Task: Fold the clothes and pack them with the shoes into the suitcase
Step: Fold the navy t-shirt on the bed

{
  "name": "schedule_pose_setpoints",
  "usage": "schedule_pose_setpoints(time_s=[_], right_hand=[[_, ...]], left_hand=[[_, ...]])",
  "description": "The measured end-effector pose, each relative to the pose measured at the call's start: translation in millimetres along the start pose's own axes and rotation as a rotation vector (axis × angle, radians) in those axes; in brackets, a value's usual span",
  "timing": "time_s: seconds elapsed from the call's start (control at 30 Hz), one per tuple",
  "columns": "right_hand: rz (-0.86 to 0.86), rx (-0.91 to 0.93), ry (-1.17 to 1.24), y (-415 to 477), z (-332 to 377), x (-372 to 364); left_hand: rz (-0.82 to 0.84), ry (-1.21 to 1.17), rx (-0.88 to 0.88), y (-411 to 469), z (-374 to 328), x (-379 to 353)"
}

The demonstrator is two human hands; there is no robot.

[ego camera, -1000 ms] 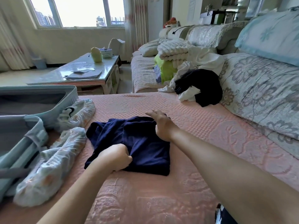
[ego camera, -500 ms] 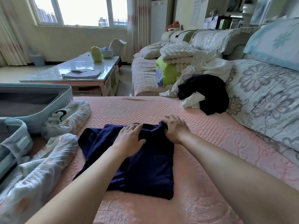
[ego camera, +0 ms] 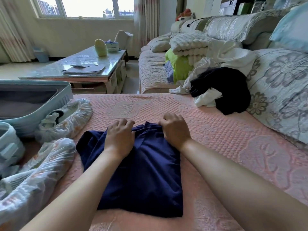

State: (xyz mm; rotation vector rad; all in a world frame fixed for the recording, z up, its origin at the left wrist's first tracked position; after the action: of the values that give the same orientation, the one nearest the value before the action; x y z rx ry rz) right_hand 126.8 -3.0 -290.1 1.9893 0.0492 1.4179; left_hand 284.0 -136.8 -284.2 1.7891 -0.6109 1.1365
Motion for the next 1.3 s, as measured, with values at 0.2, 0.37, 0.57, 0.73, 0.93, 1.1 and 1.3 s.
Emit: schedule_pose_setpoints(time_s=[0.2,0.37,0.57,0.73,0.93,1.1,1.3], right_hand=[[0.614,0.002,0.107,-10,0,-3],[0.756,-0.092,-0.031,-12,10,1],[0.766,-0.129,0.182,-21,46,48],[0.771,-0.151,0.352,-48,70,55],[0.837,-0.06,0.201,-86,73,53],[0.833,-0.013,0.149,-89,76,60],[0.776,0.067,0.117,-97,86,81]], left_hand=[[0.323,-0.121,-0.08,-13,-9,-21],[0.064,-0.215,-0.233,-37,19,9],[0.251,-0.198,-0.265,-74,26,39],[0.336,-0.178,-0.27,-80,16,36],[0.125,-0.376,-0.235,-66,36,54],[0.268,-0.126,-0.225,-76,53,67],[0.075,-0.205,-0.308,-82,-7,71]])
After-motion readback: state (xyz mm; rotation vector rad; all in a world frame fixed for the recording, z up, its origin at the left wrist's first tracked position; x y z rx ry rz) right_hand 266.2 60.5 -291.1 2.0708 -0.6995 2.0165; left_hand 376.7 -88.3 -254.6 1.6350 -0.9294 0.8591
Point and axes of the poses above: each hand's wrist, its own y-axis towards the middle knuckle, its own x-axis out of the back of the hand, z = x × y, the point moved 3 cm from there along y, towards the middle knuckle, and after that the axes turned 6 degrees about -y, right-handed, at the moved point
